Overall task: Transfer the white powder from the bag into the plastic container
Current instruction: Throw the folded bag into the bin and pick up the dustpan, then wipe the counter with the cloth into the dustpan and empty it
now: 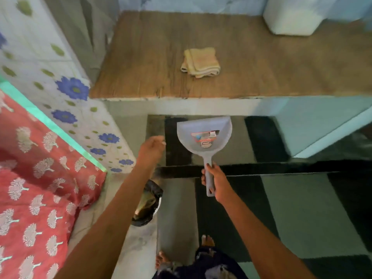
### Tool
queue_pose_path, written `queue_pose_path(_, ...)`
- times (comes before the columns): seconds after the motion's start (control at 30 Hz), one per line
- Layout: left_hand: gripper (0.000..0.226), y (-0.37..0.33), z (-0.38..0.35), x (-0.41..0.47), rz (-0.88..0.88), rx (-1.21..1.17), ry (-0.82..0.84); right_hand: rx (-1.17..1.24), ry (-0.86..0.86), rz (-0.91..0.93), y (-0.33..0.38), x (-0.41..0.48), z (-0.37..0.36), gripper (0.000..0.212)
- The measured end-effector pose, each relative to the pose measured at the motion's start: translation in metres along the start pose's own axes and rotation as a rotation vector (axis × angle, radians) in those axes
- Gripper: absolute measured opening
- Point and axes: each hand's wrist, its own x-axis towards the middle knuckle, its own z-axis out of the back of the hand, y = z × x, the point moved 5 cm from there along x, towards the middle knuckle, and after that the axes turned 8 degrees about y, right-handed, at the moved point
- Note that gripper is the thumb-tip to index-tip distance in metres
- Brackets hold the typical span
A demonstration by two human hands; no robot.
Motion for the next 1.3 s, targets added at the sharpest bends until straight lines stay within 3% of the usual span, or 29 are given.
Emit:
queue_pose_path(0.13, 0.018, -0.071, -0.048, 0.000, -0.166, 0.044, 0.063, -0.025, -0.018, 0.061, 0.038, -0.018, 0.046, 0.013)
queue_pose_path(0.27, 0.021, -0.126, -0.094, 0.027, -0.257, 0.171, 0.017, -0.097, -0.016, 0.101, 0.073, -0.014, 0.089, 0.020)
queue_pose_path(0.6, 0.024, -0.206, -0.175, 0.099, -0.258, 0.455, -0.058, -0.233, -0.042, 0.061, 0.147, 0.032, 0.172, 0.035)
queue_pose_path(0.67, 0.040, -0.212, -0.174, 0.121, -0.280, 0.443, -0.091, -0.204, -0.007, 0.062, 0.154, 0.042, 0.181, 0.031)
queue_pose_path(0.87, 0.070, -0.218, -0.157, 0.206, -0.123, 0.614, -0.196, -0.181, 0.103, 0.079, 0.163, 0.076, 0.193, 0.017)
queue_pose_path(0.93, 0.067, -0.222, -0.153, 0.228, -0.073, 0.692, -0.251, -0.139, 0.114, 0.054, 0.161, 0.087, 0.194, 0.016)
queue_pose_path(1.1, 0.086, -0.222, -0.139, 0.278, 0.139, 0.815, -0.196, -0.190, 0.099, 0.017, 0.167, 0.112, 0.194, 0.017)
queue_pose_path(1.2, 0.069, -0.223, -0.137, 0.297, 0.178, 0.913, -0.211, -0.199, 0.107, 0.019, 0.170, 0.122, 0.191, 0.016)
queue_pose_path(1.3, 0.042, -0.232, -0.135, 0.306, -0.024, 0.913, -0.258, -0.162, 0.098, 0.019, 0.172, 0.129, 0.185, 0.015)
